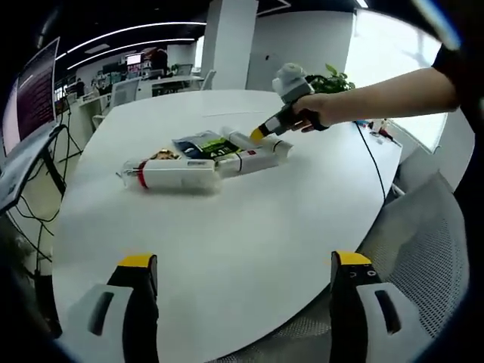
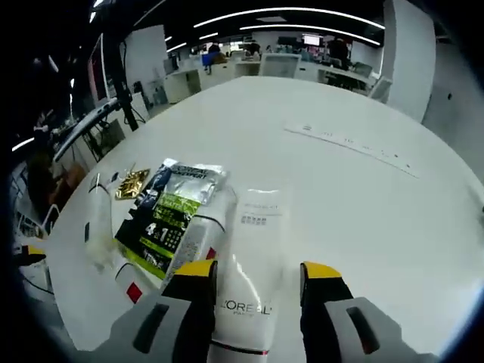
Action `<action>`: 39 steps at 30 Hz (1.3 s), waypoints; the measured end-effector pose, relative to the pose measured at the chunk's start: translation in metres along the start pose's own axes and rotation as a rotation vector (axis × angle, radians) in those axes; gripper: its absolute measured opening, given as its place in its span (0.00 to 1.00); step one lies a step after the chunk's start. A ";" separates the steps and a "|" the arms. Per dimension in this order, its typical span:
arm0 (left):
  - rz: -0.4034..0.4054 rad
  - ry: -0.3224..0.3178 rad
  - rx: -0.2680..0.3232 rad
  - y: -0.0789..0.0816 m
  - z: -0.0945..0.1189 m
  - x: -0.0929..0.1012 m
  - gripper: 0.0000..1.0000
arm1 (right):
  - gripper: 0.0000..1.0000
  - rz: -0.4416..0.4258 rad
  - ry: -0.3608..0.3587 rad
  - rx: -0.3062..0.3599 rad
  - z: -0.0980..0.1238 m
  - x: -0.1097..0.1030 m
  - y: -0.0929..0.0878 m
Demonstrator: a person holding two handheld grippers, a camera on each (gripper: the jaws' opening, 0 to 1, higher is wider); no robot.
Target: Arrange the skincare products in the storage area until every visible bottle or jar stands upright without overlapping.
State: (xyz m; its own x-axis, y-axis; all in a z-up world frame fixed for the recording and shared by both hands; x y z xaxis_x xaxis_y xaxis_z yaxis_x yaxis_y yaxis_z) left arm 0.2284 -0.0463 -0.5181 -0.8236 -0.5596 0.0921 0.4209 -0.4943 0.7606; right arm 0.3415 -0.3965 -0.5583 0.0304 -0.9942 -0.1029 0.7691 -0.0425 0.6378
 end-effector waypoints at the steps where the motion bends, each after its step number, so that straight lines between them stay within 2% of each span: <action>1: 0.000 0.000 0.000 0.000 0.000 0.000 0.87 | 0.45 0.000 -0.002 -0.007 -0.002 0.001 0.001; 6: -0.001 0.004 -0.005 0.000 0.000 0.001 0.87 | 0.45 -0.007 0.000 -0.031 -0.014 0.010 0.010; 8: -0.002 0.007 -0.005 0.000 0.000 0.000 0.87 | 0.45 0.001 -0.001 -0.041 -0.013 0.008 0.010; 12: -0.006 0.011 -0.008 0.000 0.000 0.001 0.87 | 0.37 -0.020 -0.017 -0.077 -0.011 0.009 0.013; 14: 0.002 0.014 -0.006 0.000 0.000 0.000 0.87 | 0.36 -0.013 -0.028 -0.112 -0.017 0.017 0.020; 16: 0.020 0.018 -0.002 0.001 0.000 -0.002 0.87 | 0.35 0.012 -0.033 -0.141 -0.018 0.016 0.020; 19: 0.040 0.015 -0.005 -0.001 0.000 -0.004 0.88 | 0.34 0.025 -0.043 -0.148 -0.016 0.014 0.017; 21: 0.029 0.009 -0.021 -0.004 -0.001 -0.002 0.87 | 0.31 0.029 -0.054 -0.145 -0.014 0.014 0.016; 23: 0.018 0.010 -0.009 -0.001 -0.001 0.001 0.87 | 0.29 0.002 -0.071 -0.135 -0.015 0.016 0.017; 28: -0.017 0.015 0.000 0.001 0.001 0.000 0.87 | 0.24 -0.043 -0.051 -0.120 -0.011 0.015 0.014; 33: -0.019 0.032 0.010 0.002 0.001 -0.003 0.87 | 0.22 -0.023 -0.045 -0.087 -0.007 0.011 0.010; 36: -0.028 0.035 0.012 0.002 0.001 -0.003 0.87 | 0.22 0.044 -0.039 -0.030 0.003 0.007 0.009; 39: -0.036 0.039 0.011 0.003 0.001 -0.003 0.87 | 0.21 0.064 -0.042 0.005 0.009 0.006 0.007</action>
State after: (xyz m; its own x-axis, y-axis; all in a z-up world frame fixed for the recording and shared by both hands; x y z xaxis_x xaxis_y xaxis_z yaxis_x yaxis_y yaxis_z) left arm 0.2317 -0.0451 -0.5155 -0.8226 -0.5673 0.0401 0.3871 -0.5069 0.7702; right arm 0.3410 -0.4040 -0.5474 0.0519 -0.9982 -0.0297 0.7633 0.0205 0.6457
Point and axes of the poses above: the point that each gripper's makers call its tool centre point, and the gripper's own axes: z roughly backward along the fingers, x roughly to its right, y roughly out of its top, the point moved 7 cm from there along z, roughly backward along the fingers, and after that the axes turned 4 degrees about y, right-handed, at the moved point
